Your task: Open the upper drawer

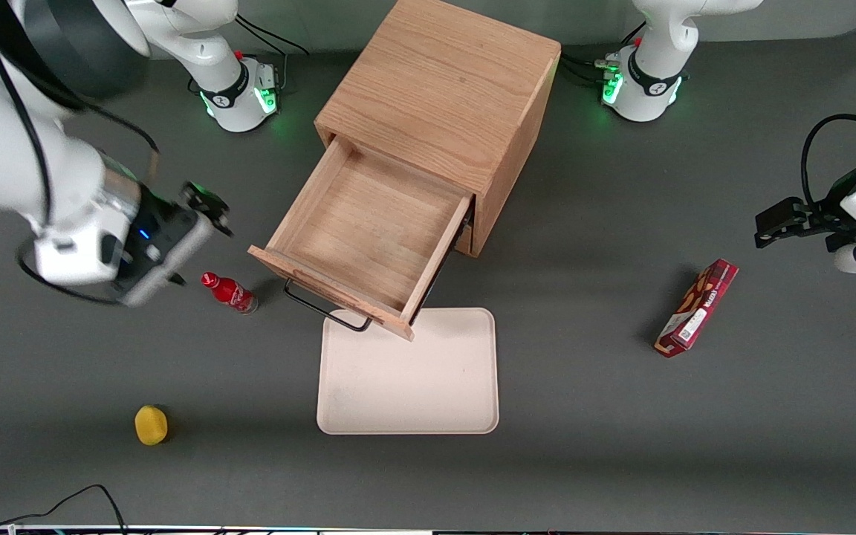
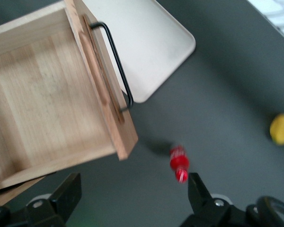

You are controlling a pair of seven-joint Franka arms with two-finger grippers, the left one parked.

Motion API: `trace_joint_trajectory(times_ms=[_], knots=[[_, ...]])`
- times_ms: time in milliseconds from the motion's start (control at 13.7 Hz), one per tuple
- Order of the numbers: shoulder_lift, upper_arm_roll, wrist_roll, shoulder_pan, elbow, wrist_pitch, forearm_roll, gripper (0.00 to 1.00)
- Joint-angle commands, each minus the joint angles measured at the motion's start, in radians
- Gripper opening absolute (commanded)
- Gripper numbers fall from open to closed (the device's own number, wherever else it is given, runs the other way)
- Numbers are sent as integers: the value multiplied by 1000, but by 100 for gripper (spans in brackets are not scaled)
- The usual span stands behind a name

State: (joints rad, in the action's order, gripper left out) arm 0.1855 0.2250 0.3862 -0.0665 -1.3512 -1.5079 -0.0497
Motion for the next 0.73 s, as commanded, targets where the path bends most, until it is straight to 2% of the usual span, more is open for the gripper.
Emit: trace_joint_trajectory(times_ms=[0,365,656], knots=[[-199,0,-101,100,-228,-18,4,100],[-405,4,-107,258,-390,-14,-27,100],[-362,-16,-122,312,-309,20,-33,100]])
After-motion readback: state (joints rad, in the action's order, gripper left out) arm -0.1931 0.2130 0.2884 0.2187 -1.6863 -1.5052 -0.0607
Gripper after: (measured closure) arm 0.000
